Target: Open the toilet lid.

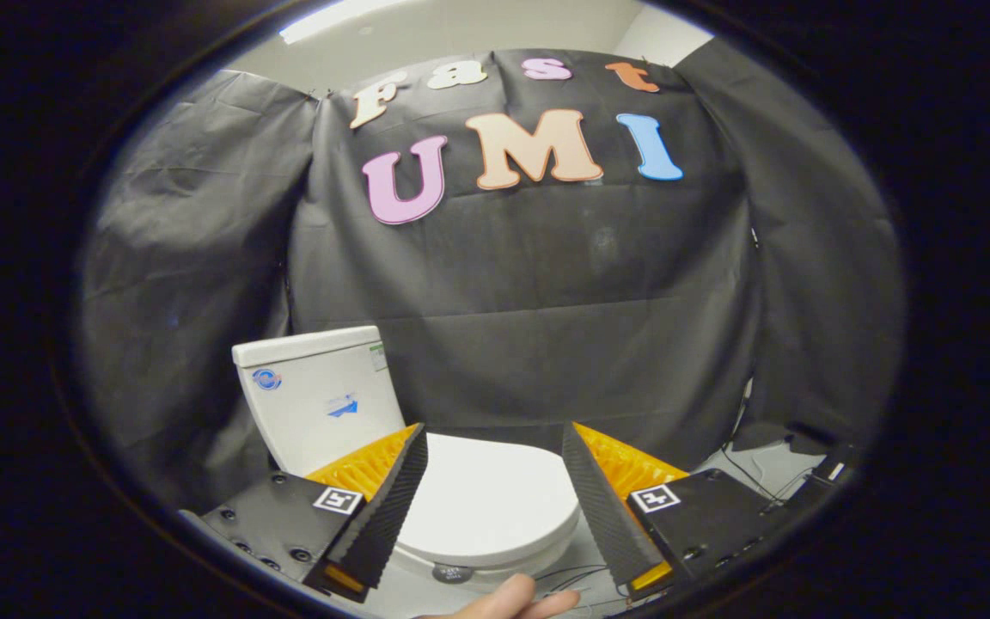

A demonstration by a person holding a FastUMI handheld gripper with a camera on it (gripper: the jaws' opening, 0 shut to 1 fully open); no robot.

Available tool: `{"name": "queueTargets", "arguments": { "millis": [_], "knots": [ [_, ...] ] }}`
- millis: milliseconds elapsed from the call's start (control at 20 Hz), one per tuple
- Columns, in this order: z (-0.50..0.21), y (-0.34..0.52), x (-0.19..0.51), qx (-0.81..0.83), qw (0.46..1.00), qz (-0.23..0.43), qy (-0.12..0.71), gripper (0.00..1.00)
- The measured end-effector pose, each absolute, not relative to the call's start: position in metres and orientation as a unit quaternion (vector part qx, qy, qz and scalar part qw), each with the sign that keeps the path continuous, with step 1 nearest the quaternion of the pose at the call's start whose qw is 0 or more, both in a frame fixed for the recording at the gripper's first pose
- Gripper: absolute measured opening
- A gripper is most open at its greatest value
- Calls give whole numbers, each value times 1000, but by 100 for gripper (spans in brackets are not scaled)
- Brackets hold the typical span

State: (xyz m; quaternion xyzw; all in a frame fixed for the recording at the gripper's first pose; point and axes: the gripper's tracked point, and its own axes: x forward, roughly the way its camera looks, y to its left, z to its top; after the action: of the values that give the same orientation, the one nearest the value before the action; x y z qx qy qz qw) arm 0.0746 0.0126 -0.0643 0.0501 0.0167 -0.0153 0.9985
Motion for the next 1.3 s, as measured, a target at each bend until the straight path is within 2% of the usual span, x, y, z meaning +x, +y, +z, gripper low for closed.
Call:
{"name": "queueTargets", "arguments": {
  "millis": [350,600,750,1000,1150,1300],
  "knots": [
    [-104,23,74,87,995,-35,41,97],
    [-112,63,68,191,980,-30,33,98],
    [-105,81,63,243,969,-39,1,98],
    [-152,98,59,269,960,-47,54,97],
    [-173,93,66,329,940,-61,63,97],
    [-189,104,71,442,894,-47,63,95]
  ]
}}
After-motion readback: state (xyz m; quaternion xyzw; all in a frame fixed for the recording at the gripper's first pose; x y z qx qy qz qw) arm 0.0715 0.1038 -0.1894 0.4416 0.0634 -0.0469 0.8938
